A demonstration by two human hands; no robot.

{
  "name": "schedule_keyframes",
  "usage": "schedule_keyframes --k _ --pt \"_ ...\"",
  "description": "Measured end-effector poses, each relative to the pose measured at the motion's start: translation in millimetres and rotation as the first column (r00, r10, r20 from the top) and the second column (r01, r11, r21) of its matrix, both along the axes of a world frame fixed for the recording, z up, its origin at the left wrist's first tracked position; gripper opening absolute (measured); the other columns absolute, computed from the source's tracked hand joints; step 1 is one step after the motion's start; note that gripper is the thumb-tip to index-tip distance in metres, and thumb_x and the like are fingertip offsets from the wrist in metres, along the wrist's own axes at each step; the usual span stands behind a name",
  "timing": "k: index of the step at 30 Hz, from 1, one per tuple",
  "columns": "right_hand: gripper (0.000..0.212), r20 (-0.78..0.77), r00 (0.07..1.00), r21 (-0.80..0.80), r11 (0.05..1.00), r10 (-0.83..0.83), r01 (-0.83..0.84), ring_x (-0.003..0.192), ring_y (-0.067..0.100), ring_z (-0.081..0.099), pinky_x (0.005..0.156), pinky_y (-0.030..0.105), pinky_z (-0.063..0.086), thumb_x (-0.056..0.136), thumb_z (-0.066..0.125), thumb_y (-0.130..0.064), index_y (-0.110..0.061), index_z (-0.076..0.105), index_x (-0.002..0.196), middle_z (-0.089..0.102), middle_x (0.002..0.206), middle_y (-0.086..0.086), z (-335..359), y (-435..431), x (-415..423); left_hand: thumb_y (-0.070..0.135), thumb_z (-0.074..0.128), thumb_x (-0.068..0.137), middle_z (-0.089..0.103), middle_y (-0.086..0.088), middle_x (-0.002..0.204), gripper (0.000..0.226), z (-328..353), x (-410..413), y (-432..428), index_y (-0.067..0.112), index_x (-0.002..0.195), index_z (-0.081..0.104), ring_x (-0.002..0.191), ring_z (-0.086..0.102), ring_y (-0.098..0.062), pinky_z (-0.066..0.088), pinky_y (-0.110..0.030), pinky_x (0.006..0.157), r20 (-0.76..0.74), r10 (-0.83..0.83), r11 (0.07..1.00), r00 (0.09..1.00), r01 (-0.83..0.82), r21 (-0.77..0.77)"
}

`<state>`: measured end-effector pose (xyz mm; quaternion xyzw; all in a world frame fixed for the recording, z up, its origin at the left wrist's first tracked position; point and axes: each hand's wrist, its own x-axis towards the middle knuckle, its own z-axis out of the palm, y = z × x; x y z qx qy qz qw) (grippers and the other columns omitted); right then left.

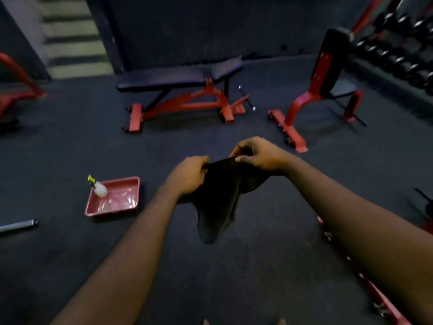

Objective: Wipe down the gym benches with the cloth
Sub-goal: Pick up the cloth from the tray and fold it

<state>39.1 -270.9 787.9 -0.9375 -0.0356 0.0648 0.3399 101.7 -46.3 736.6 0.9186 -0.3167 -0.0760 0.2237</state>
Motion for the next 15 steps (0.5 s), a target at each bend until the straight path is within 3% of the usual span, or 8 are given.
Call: schedule_keyframes --k 3,6,10,15 --pt "0.027 0.087 0.996 -0.181 0.983 -0.024 0.039 0.099 0.014 0.066 0.089 0.027 0.049 0.084 0.061 -0.002 -0.017 0.073 0.104 0.072 0.103 -0.003 42.6 -14.7 -3.4 0.015 0.044 0.095 0.064 -0.009 0.101 0.011 50.5 9.4 -1.6 0.025 0.091 0.047 0.09 0.061 -0.033 0.049 -0.039 0.071 0.153 0.039 0.997 0.987 -0.048 0.057" --pt "0.029 0.242 0.961 -0.26 0.946 -0.131 0.194 0.1 0.024 0.067 0.082 0.024 0.045 0.08 0.061 -0.001 -0.01 0.074 0.104 0.073 0.104 0.008 65.5 -28.5 0.1 0.015 0.045 0.095 0.065 -0.01 0.106 0.017 92.0 17.0 -10.3 0.027 0.104 0.054 0.092 0.062 -0.037 0.05 -0.04 0.073 0.304 0.091 0.992 0.948 -0.113 0.055" --pt "0.024 0.412 0.873 -0.221 0.901 -0.26 0.373 0.095 0.034 0.067 0.075 0.031 0.047 0.079 0.058 -0.002 -0.01 0.075 0.094 0.073 0.096 0.014 96.3 -59.4 0.3 0.022 0.052 0.094 0.066 -0.015 0.1 0.004 150.8 14.4 -24.9 0.022 0.097 0.055 0.09 0.063 -0.039 0.052 -0.043 0.071 0.465 0.167 0.986 0.87 -0.16 -0.054" --pt "0.02 0.541 0.746 -0.173 0.817 -0.388 0.55 0.09 0.039 0.065 0.07 0.039 0.053 0.085 0.054 -0.007 -0.012 0.072 0.092 0.071 0.094 0.016 128.5 -118.2 -15.7 0.042 0.056 0.095 0.069 -0.01 0.089 0.023 207.2 4.2 -22.4 0.021 0.098 0.066 0.084 0.065 -0.034 0.047 -0.037 0.064 0.633 0.276 0.957 0.724 -0.27 -0.108"
